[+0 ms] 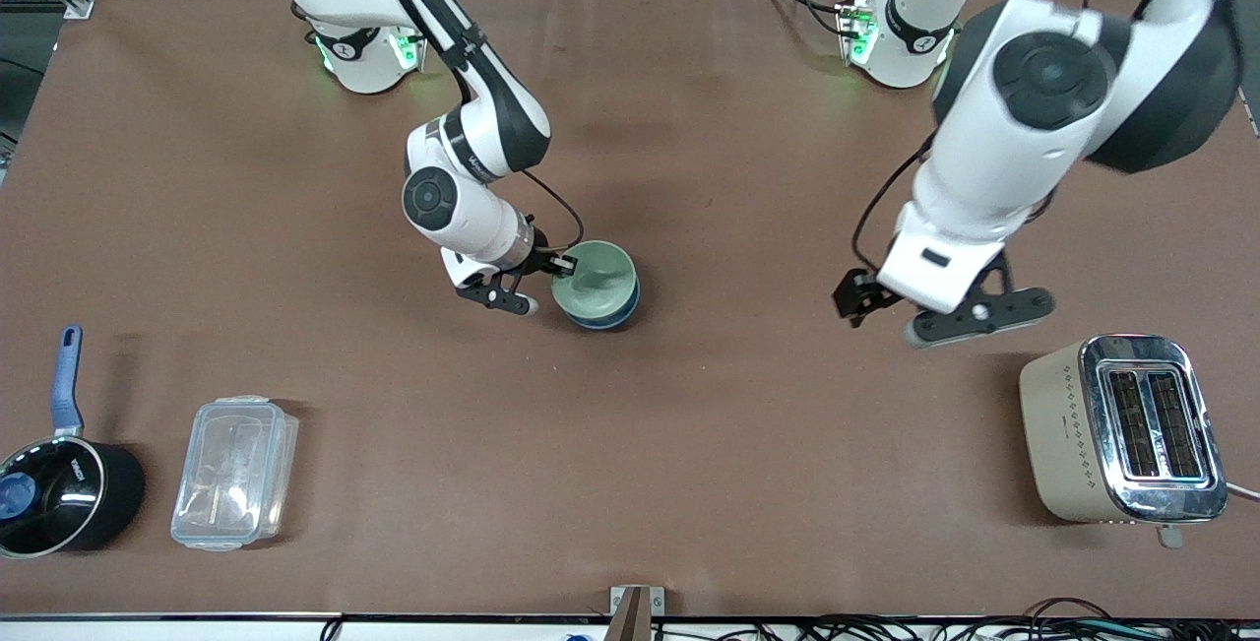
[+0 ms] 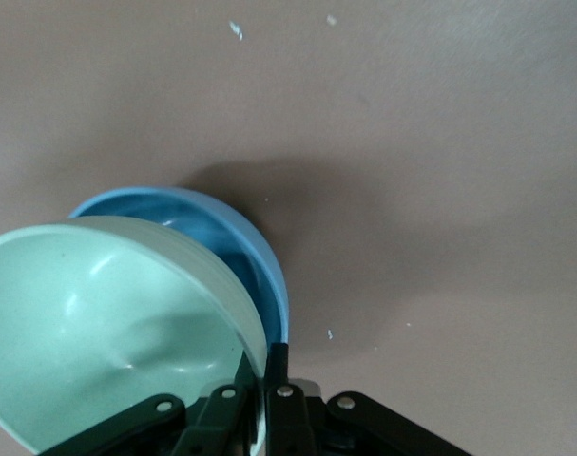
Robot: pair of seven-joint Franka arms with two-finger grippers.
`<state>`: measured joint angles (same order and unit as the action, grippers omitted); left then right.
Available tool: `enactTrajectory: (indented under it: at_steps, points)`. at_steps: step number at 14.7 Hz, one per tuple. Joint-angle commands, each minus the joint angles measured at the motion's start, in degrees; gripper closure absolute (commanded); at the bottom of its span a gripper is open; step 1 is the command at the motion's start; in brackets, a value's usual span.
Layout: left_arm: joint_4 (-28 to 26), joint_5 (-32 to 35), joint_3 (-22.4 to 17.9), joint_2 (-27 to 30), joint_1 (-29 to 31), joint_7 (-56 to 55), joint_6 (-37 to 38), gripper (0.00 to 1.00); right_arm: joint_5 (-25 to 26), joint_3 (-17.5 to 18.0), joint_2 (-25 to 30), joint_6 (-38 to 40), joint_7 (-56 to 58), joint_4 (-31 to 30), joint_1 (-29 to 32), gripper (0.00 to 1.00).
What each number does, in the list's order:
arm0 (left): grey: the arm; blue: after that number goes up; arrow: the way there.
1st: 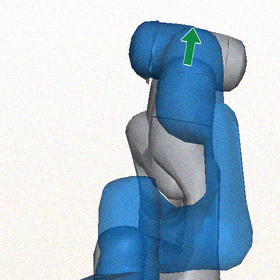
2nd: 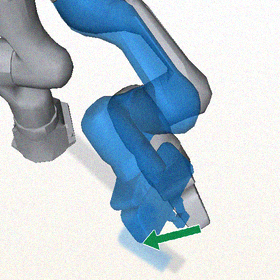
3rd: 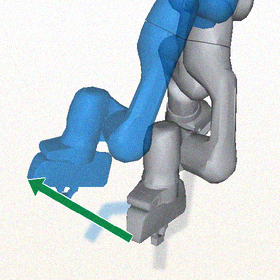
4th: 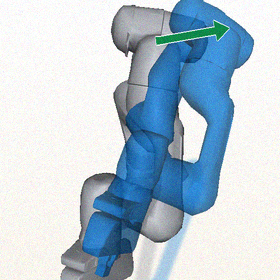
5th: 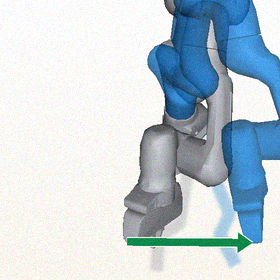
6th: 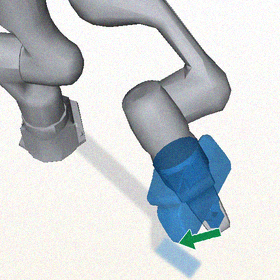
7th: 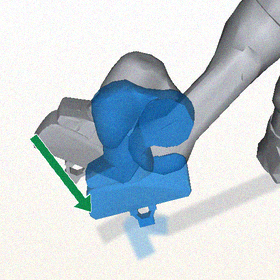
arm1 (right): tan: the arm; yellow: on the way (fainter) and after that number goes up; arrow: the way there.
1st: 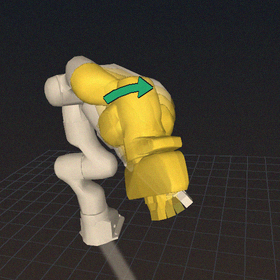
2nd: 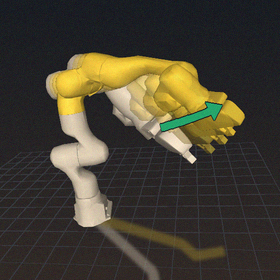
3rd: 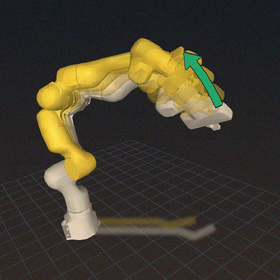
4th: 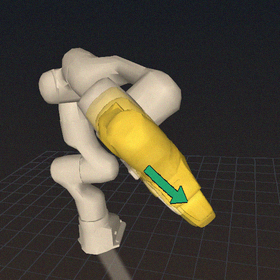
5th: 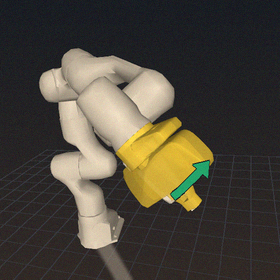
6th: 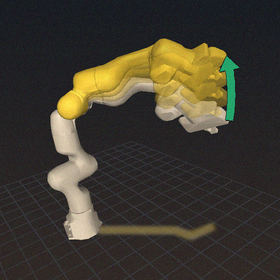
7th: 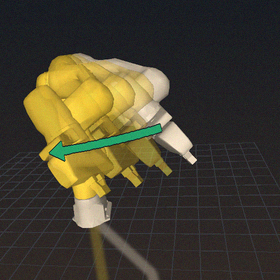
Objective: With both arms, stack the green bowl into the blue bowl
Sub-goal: 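Release the blue bowl and raise the left gripper away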
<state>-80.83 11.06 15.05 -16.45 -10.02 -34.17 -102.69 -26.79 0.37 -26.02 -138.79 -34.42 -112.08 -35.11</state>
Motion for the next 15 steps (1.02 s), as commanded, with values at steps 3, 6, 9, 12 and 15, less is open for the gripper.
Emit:
enactTrajectory:
  at_steps: [3,6,9,12,15]
  points:
    - [-1.26,-1.82,-2.64,7.39,0.27,9.27,8.54,0.00,-1.42,-0.55,-0.70,-0.69,-0.47,0.63,-0.84,0.92]
    - [-1.35,-6.74,-7.66,10.73,0.09,15.51,13.38,0.00,-1.42,-0.55,-0.70,-0.69,-0.47,0.63,-0.84,0.91]
    - [-4.06,-7.80,-13.62,13.37,-2.36,21.58,14.63,0.00,-2.73,-0.55,-0.79,-0.87,-0.39,0.81,-0.84,0.92]
    - [-6.26,-11.59,-17.24,15.65,-2.99,23.88,14.71,0.00,-3.00,-0.55,-1.05,-0.87,-0.47,1.24,-0.93,0.93]
    - [-7.06,-11.33,-16.81,16.63,-2.20,23.97,14.71,0.00,-3.00,-0.55,-1.05,-0.61,-0.47,1.51,-0.84,0.87]
